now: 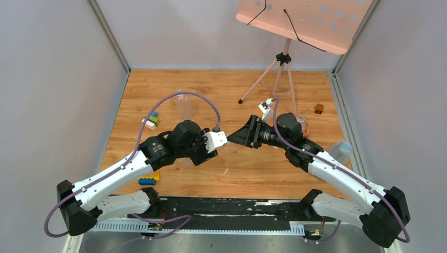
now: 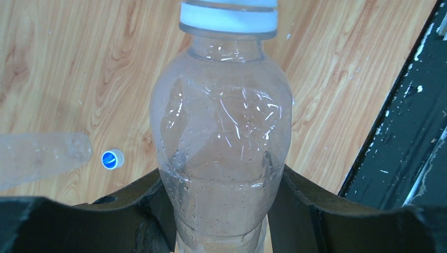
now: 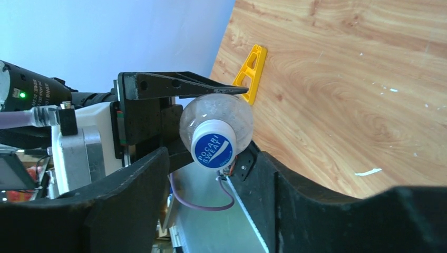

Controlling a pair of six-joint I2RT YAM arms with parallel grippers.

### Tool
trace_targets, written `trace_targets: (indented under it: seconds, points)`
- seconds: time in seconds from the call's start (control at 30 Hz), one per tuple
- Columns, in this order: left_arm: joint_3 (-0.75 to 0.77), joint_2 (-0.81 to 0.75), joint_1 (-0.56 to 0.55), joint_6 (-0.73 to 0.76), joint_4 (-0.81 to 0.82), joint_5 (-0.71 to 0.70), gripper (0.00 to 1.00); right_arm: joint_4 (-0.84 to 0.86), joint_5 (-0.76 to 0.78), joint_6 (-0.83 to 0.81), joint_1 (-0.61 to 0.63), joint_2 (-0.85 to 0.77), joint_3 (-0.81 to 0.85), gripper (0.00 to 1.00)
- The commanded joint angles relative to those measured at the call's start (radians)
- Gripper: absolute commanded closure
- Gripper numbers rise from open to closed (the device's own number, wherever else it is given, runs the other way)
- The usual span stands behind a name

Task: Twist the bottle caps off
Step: Unscrew the bottle cap from the plastic bottle.

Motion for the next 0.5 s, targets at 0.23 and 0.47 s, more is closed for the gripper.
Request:
trace_targets:
  seconds: [0.23, 0.47]
  points:
    - [0.008, 0.003, -0.014, 0.022, 0.046, -0.034, 1.0, 0.069, -0.065, -0.002, -0.001, 0.063, 0.053, 0.8]
    - [0.004, -0.035, -0.015, -0.018, 0.088, -0.005, 1.0, -0.002, -0.091, -0.205, -0.001, 0.07, 0.022, 0.83]
